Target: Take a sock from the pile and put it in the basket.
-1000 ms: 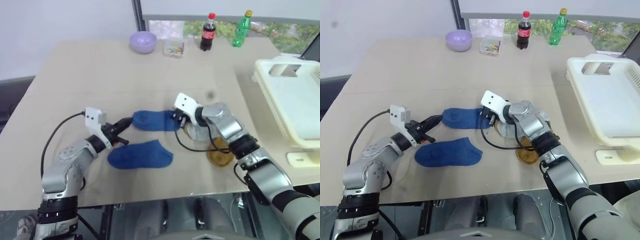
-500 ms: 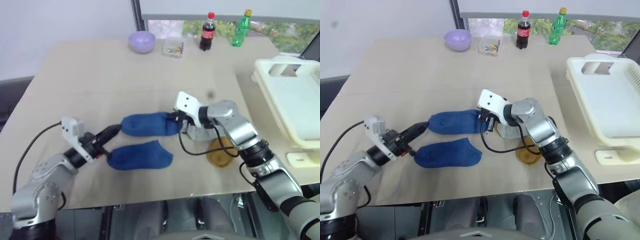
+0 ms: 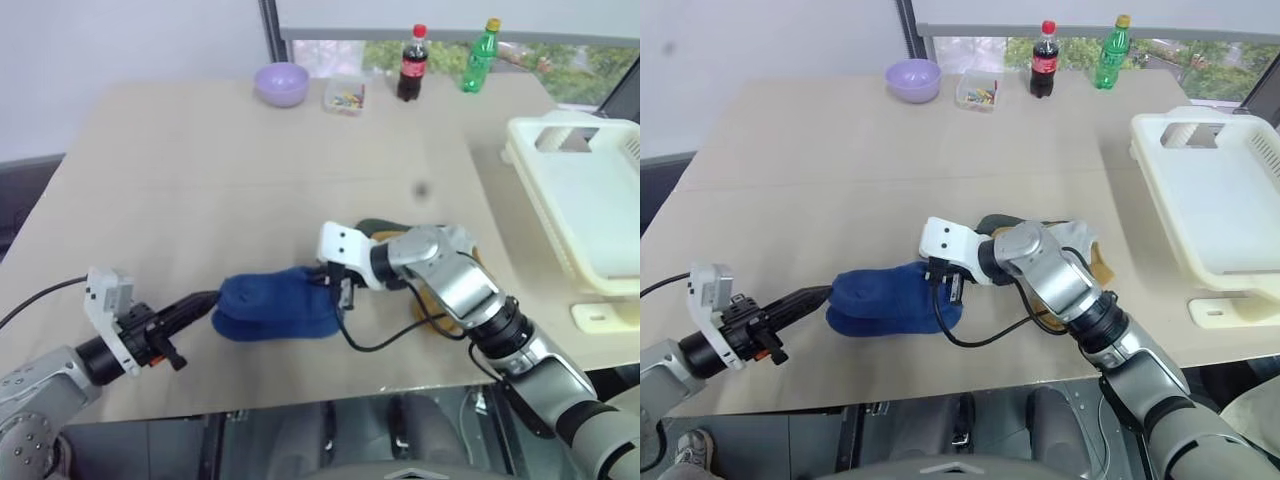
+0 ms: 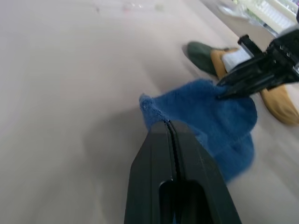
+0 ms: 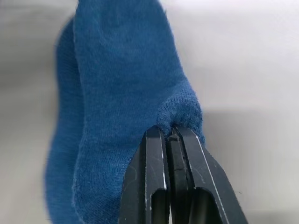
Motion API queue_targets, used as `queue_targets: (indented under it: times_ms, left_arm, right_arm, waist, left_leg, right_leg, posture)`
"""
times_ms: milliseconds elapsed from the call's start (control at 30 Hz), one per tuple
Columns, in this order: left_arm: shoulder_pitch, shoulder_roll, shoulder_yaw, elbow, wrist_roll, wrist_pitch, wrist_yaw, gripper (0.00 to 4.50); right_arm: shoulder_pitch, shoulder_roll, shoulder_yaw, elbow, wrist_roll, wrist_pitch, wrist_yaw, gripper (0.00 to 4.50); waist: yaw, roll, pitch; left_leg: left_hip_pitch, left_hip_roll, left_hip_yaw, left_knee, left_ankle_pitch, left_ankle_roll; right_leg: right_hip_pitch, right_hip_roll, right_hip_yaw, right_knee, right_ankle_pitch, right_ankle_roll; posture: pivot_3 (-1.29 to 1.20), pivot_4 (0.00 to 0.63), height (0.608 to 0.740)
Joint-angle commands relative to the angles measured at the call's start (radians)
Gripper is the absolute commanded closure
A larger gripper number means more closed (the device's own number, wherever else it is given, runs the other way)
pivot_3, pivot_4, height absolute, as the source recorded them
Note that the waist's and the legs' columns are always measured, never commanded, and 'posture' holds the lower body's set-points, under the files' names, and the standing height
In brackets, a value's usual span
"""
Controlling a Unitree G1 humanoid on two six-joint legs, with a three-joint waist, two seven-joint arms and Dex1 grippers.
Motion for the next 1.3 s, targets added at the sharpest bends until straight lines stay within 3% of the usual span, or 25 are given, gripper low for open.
queue_targets:
  times_ms: [33,333,433,567,667,700,900,1000,1133,1300]
  left_arm:
    - [0.038,0.035,0.058,-0.041,-0.044,0.026,-0.032,4.5]
    - [0.046,0.063,0.02,0.0,0.032,-0.001,-0.06,4.5]
    - [0.036,0.055,0.002,-0.003,0.042,-0.001,-0.056,3.69]
    - [0.058,0.05,-0.01,0.001,0.069,-0.033,-0.096,1.88]
    - [0.084,0.049,0.008,0.019,0.067,-0.053,-0.151,1.88]
    - [0.092,0.05,0.011,0.027,0.073,-0.062,-0.166,1.82]
    - [0.095,0.072,-0.03,0.055,0.138,-0.08,-0.172,1.79]
    - [0.065,0.069,-0.102,0.058,0.209,-0.075,-0.111,1.79]
    - [-0.039,-0.011,-0.277,0.059,0.314,-0.089,0.016,1.79]
    - [-0.181,-0.115,-0.36,0.045,0.28,-0.038,0.1,1.79]
  right_arm:
    - [0.01,-0.02,0.008,-0.098,0.03,0.049,0.007,4.48]
    - [0.05,-0.02,0.032,-0.076,0.037,0.067,-0.049,4.48]
    - [0.069,-0.038,0.049,-0.059,0.02,0.025,-0.056,3.6]
    - [0.092,-0.06,0.037,-0.074,0.018,-0.018,-0.065,1.71]
    - [0.1,-0.08,-0.021,-0.106,0.05,-0.066,-0.054,1.71]
    - [0.104,-0.088,-0.041,-0.119,0.071,-0.093,-0.04,1.98]
    - [0.113,-0.098,-0.053,-0.112,0.125,-0.168,0.011,4.4]
    - [0.111,-0.075,0.005,-0.024,0.081,-0.245,0.016,4.4]
    - [0.11,-0.023,0.087,0.248,-0.04,-0.416,-0.039,4.4]
    - [0.071,-0.045,0.073,0.441,-0.148,-0.545,-0.107,4.4]
  waist:
    - [0.0,0.0,0.0]
    - [-0.001,0.0,0.0]
    - [-0.001,0.0,0.0]
    - [-0.001,0.0,0.0]
    - [-0.001,0.0,0.0]
    - [-0.001,0.0,0.0]
    - [0.0,0.0,0.0]
    - [0.0,0.0,0.0]
    - [0.002,0.001,-0.001]
    - [0.006,0.004,-0.008]
  left_leg:
    - [0.0,0.0,0.0,0.0,0.0,0.0]
    - [0.0,0.0,0.0,0.0,0.0,0.0]
    - [0.0,0.0,0.0,0.0,0.0,0.0]
    - [0.0,0.0,0.0,0.0,0.0,0.0]
    - [0.0,0.0,0.0,0.0,0.0,0.0]
    - [0.0,0.0,0.0,0.0,0.0,0.0]
    - [0.0,0.0,0.0,-0.001,-0.001,0.004]
    - [0.0,0.0,0.0,-0.001,-0.001,0.005]
    - [0.001,0.0,0.0,0.0,0.0,0.006]
    - [0.004,-0.002,0.0,0.0,0.001,0.002]
  right_leg:
    - [0.0,0.0,0.0,0.0,0.0,0.0]
    - [0.0,0.0,0.0,0.0,0.0,-0.001]
    - [0.0,0.0,0.0,0.0,0.0,-0.001]
    - [0.0,0.0,0.0,-0.001,0.0,0.0]
    - [0.0,0.0,0.0,-0.001,0.0,-0.001]
    - [0.0,0.0,0.0,-0.001,0.0,-0.001]
    - [0.0,0.0,0.0,-0.001,0.0,0.0]
    - [0.0,0.0,-0.001,-0.001,0.0,0.0]
    - [0.001,0.0,-0.001,-0.001,0.0,0.0]
    - [0.005,-0.001,-0.001,0.0,0.002,0.003]
  posture:
    - [0.0,0.15,0.74]
    - [0.0,0.15,0.74]
    - [0.0,0.15,0.74]
    - [0.0,0.15,0.74]
    - [0.0,0.15,0.74]
    - [0.0,0.15,0.74]
    - [0.0,0.15,0.74]
    - [0.0,0.15,0.74]
    - [0.0,0.15,0.74]
    - [0.0,0.15,0.74]
